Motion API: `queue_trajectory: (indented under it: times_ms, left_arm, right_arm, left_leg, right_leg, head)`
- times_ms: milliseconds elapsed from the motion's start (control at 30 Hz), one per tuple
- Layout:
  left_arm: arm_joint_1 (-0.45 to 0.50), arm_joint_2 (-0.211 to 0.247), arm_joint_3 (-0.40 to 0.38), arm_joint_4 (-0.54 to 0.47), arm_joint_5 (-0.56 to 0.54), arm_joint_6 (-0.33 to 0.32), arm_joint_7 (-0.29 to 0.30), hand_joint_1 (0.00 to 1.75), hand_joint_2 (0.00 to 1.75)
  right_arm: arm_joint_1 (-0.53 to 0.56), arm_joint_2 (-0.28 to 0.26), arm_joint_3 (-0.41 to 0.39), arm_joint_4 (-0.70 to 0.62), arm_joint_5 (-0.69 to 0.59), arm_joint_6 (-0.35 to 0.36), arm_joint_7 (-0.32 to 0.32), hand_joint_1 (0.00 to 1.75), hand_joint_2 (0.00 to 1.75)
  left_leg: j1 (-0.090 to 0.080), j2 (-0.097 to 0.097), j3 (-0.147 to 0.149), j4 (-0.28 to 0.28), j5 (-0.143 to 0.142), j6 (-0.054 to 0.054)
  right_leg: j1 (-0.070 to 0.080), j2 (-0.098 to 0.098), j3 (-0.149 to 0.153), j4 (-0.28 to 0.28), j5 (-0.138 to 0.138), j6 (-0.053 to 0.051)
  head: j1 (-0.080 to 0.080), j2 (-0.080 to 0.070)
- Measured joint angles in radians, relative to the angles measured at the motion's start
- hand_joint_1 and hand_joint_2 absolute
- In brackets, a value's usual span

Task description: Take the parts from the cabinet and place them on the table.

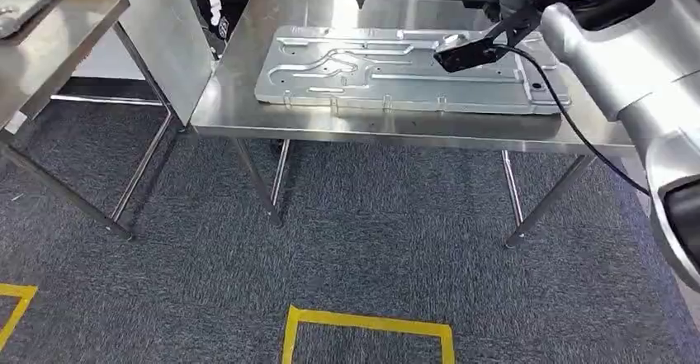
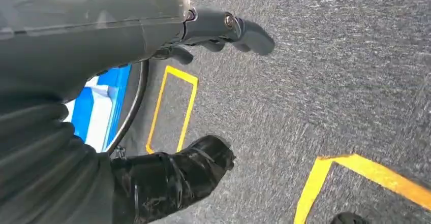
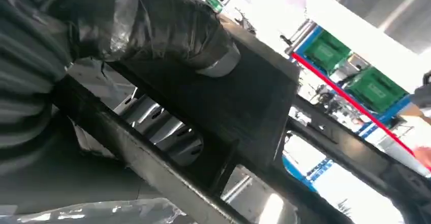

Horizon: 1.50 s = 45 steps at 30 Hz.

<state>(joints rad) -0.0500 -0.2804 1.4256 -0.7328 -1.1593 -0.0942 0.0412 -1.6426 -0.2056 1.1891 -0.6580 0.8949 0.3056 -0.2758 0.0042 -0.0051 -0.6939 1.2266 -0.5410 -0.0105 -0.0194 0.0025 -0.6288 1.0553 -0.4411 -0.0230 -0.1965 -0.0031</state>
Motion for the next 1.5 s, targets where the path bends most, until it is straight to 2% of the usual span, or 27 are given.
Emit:
queue_trajectory:
  times_ms: [67,100,200,267,367,400,467,533,567,600,633,700,733,867,933,1000,1033,1067,1100,1133,1167,1233,1300,1400,1433,1467,1500]
  left_arm:
    - [0.000,0.000,0.000,0.000,0.000,0.000,0.000,0.00,1.75]
    - [-0.001,0.000,0.000,0.000,0.000,0.000,0.000,0.00,1.75]
    - [0.000,0.000,0.000,0.000,0.000,0.000,0.000,0.00,1.75]
    - [0.003,0.000,0.000,0.000,0.000,0.001,0.000,0.00,1.75]
    - [0.001,0.000,0.000,-0.001,0.002,0.002,0.000,0.00,1.75]
    - [0.001,-0.001,0.000,-0.001,0.002,0.001,0.000,0.00,1.75]
    - [0.002,-0.002,0.001,-0.001,0.002,0.002,0.000,0.00,1.75]
    - [0.002,-0.002,0.001,-0.001,0.002,0.001,0.000,0.00,1.75]
    - [0.001,-0.002,0.000,-0.001,0.002,0.001,0.000,0.00,1.75]
    - [0.001,-0.003,0.000,-0.001,0.002,0.000,0.000,0.00,1.75]
    - [0.001,-0.004,0.000,-0.001,0.002,-0.001,0.000,0.00,1.75]
    - [0.001,-0.007,0.000,-0.001,0.002,-0.003,0.000,0.00,1.75]
    - [0.004,-0.006,0.001,-0.001,0.002,-0.004,0.000,0.00,1.75]
    - [0.005,-0.006,0.003,-0.002,0.001,-0.006,0.000,0.00,1.75]
    - [0.004,-0.005,0.003,-0.005,0.000,-0.008,0.000,0.00,1.75]
    - [0.006,-0.005,0.003,-0.005,-0.002,-0.010,0.001,0.00,1.75]
    - [0.005,-0.005,0.004,-0.005,-0.002,-0.010,0.002,0.00,1.75]
    - [0.005,-0.005,0.004,-0.005,-0.002,-0.013,0.002,0.00,1.75]
    - [0.005,-0.005,0.004,-0.005,-0.002,-0.015,0.002,0.00,1.75]
    - [0.006,-0.005,0.004,-0.005,-0.003,-0.016,0.002,0.00,1.75]
    - [0.006,-0.005,0.004,-0.005,-0.003,-0.018,0.002,0.00,1.75]
    - [0.009,-0.005,0.005,-0.005,-0.005,-0.020,0.003,0.00,1.75]
    - [0.012,-0.004,0.007,-0.012,-0.006,-0.025,0.003,0.00,1.75]
    - [0.010,-0.005,0.007,-0.017,-0.006,-0.027,0.003,0.00,1.75]
    - [0.009,-0.005,0.007,-0.020,-0.006,-0.027,0.003,0.00,1.75]
    - [0.010,-0.005,0.007,-0.021,-0.006,-0.027,0.003,0.00,1.75]
    - [0.011,-0.006,0.008,-0.021,-0.006,-0.027,0.003,0.00,1.75]
  right_arm:
    - [0.004,0.000,0.002,0.000,-0.001,0.000,0.000,1.75,1.75]
    - [0.006,0.000,0.004,0.000,-0.001,0.000,-0.001,1.75,1.75]
    - [0.007,0.000,0.005,0.000,-0.002,0.000,-0.001,1.75,1.75]
    - [0.002,0.000,0.005,0.000,-0.002,0.000,-0.001,1.75,1.75]
    - [0.005,-0.001,0.005,0.000,-0.006,0.001,-0.001,1.75,1.75]
    - [0.006,-0.002,0.005,0.000,-0.007,0.000,0.000,1.75,1.75]
    - [0.000,-0.005,0.005,0.000,-0.008,0.000,0.000,1.75,1.75]
    - [0.003,-0.008,0.007,0.000,-0.010,0.000,0.000,1.75,1.75]
    - [0.007,-0.012,0.008,0.001,-0.010,0.001,0.000,1.75,1.75]
    - [0.011,-0.013,0.009,0.001,-0.010,0.001,0.000,1.75,1.75]
    - [0.013,-0.015,0.009,0.002,-0.011,0.001,0.000,1.75,1.75]
    - [0.011,-0.014,0.009,0.001,-0.016,0.000,0.000,1.75,1.75]
    - [0.012,-0.015,0.009,0.001,-0.016,0.000,0.000,1.75,1.75]
    - [0.011,-0.016,0.010,0.001,-0.018,0.000,-0.001,1.75,1.75]
    - [0.010,-0.019,0.010,0.001,-0.019,0.000,-0.001,1.75,1.75]
    - [0.009,-0.018,0.010,0.001,-0.021,-0.001,-0.001,1.75,1.75]
    - [0.009,-0.019,0.011,0.001,-0.021,-0.001,-0.001,1.75,1.75]
    - [0.010,-0.019,0.013,0.001,-0.021,-0.001,-0.001,1.75,1.75]
    - [0.011,-0.019,0.016,0.001,-0.022,-0.001,-0.001,1.75,1.75]
    - [0.014,-0.019,0.017,0.002,-0.023,0.000,-0.002,1.75,1.75]
    - [0.015,-0.019,0.018,0.002,-0.024,-0.001,-0.002,1.75,1.75]
    - [0.013,-0.019,0.018,0.002,-0.026,-0.002,-0.002,1.75,1.75]
    - [0.012,-0.023,0.019,0.003,-0.032,-0.003,-0.004,1.75,1.75]
    - [0.018,-0.029,0.019,0.005,-0.036,-0.003,-0.013,1.75,1.75]
    - [0.018,-0.029,0.019,0.004,-0.036,-0.003,-0.014,1.75,1.75]
    - [0.016,-0.035,0.019,0.006,-0.036,-0.003,-0.013,1.75,1.75]
    - [0.011,-0.036,0.019,0.006,-0.036,-0.003,-0.013,1.75,1.75]
  left_leg:
    - [0.002,0.000,-0.067,0.108,-0.020,-0.004]
    - [0.003,0.000,-0.069,0.095,0.005,-0.004]
    - [0.003,0.000,0.017,-0.113,0.137,0.006]
    - [-0.007,0.000,0.059,-0.199,0.136,0.017]
    - [-0.010,0.000,0.061,-0.206,0.131,0.028]
    - [0.004,0.003,0.078,-0.227,0.137,0.037]
    - [0.000,0.005,0.091,-0.233,0.133,0.048]
    - [-0.003,0.005,0.096,-0.231,0.125,0.057]
    - [-0.003,0.004,0.098,-0.229,0.122,0.057]
    - [-0.003,0.000,0.099,-0.224,0.117,0.056]
    - [-0.003,-0.002,0.103,-0.218,0.110,0.055]
    - [-0.002,-0.003,0.112,-0.202,0.090,0.049]
    - [-0.002,-0.003,0.115,-0.195,0.080,0.045]
    - [-0.008,-0.003,0.111,-0.193,0.073,0.030]
    - [-0.011,-0.002,0.115,-0.193,0.063,0.019]
    - [-0.005,0.000,0.081,-0.106,0.019,0.006]
    - [-0.003,0.000,0.048,-0.045,-0.004,0.002]
    - [-0.001,0.000,-0.014,0.062,-0.041,-0.002]
    - [0.000,0.000,-0.050,0.111,-0.044,-0.004]
    - [0.000,0.000,-0.062,0.110,-0.020,-0.003]
    - [0.000,0.000,-0.049,0.061,0.024,0.000]
    - [-0.002,0.000,0.023,-0.118,0.137,0.013]
    - [-0.011,0.001,0.057,-0.193,0.140,0.027]
    - [-0.014,0.002,0.063,-0.206,0.128,0.036]
    - [0.000,0.003,0.081,-0.230,0.136,0.043]
    - [-0.003,0.005,0.094,-0.240,0.136,0.046]
    - [-0.004,0.006,0.100,-0.243,0.133,0.052]
  right_leg:
    - [0.001,0.000,0.005,0.000,-0.004,0.000]
    - [0.000,0.001,0.009,0.000,-0.008,0.000]
    - [0.001,0.001,0.027,0.000,-0.019,0.004]
    - [0.004,0.002,0.028,-0.003,-0.023,0.013]
    - [0.002,0.002,0.033,-0.017,-0.021,0.030]
    - [0.003,0.000,0.031,-0.010,-0.027,0.036]
    - [0.006,0.000,-0.008,0.078,-0.072,0.035]
    - [0.004,0.000,-0.101,0.243,-0.131,0.038]
    - [0.004,0.000,-0.133,0.287,-0.137,0.038]
    - [0.004,0.000,-0.146,0.290,-0.119,0.039]
    - [0.004,-0.001,-0.135,0.247,-0.079,0.038]
    - [0.004,-0.002,-0.060,0.072,0.023,0.034]
    - [0.004,-0.002,-0.035,0.018,0.027,0.032]
    - [0.012,0.002,-0.027,0.013,0.012,0.017]
    - [0.002,0.003,-0.016,0.003,0.012,0.007]
    - [0.000,0.002,-0.005,-0.002,0.007,-0.001]
    - [0.001,0.003,-0.002,-0.002,0.005,-0.003]
    - [0.001,0.003,0.001,-0.001,0.001,-0.005]
    - [0.002,0.003,0.004,-0.001,-0.003,-0.005]
    - [0.002,0.004,0.010,-0.001,-0.007,-0.005]
    - [0.003,0.004,0.016,-0.001,-0.012,-0.004]
    - [0.005,0.005,0.034,-0.002,-0.022,-0.002]
    - [0.008,0.006,0.033,-0.005,-0.026,0.004]
    - [0.006,0.005,0.037,-0.017,-0.026,0.021]
    - [0.010,0.004,0.040,-0.017,-0.033,0.028]
    - [0.007,0.003,0.036,0.005,-0.041,0.029]
    - [0.007,0.004,0.005,0.066,-0.072,0.029]
  head:
    - [0.000,0.000]
    - [0.000,0.000]
    - [0.000,0.000]
    - [0.000,0.000]
    - [0.000,0.000]
    - [0.000,0.000]
    - [0.000,0.000]
    - [0.000,0.000]
    - [0.000,0.000]
    - [0.000,0.000]
    - [0.000,0.000]
    - [0.000,0.000]
    - [0.000,0.000]
    - [0.000,0.000]
    - [0.000,0.000]
    - [0.000,0.000]
    - [0.000,0.000]
    - [0.000,0.000]
    - [0.000,0.000]
    - [0.000,0.000]
    - [0.000,0.000]
    - [0.000,0.000]
    - [0.000,0.000]
    - [0.000,0.000]
    - [0.000,0.000]
    - [0.001,0.000]
    - [0.001,0.000]
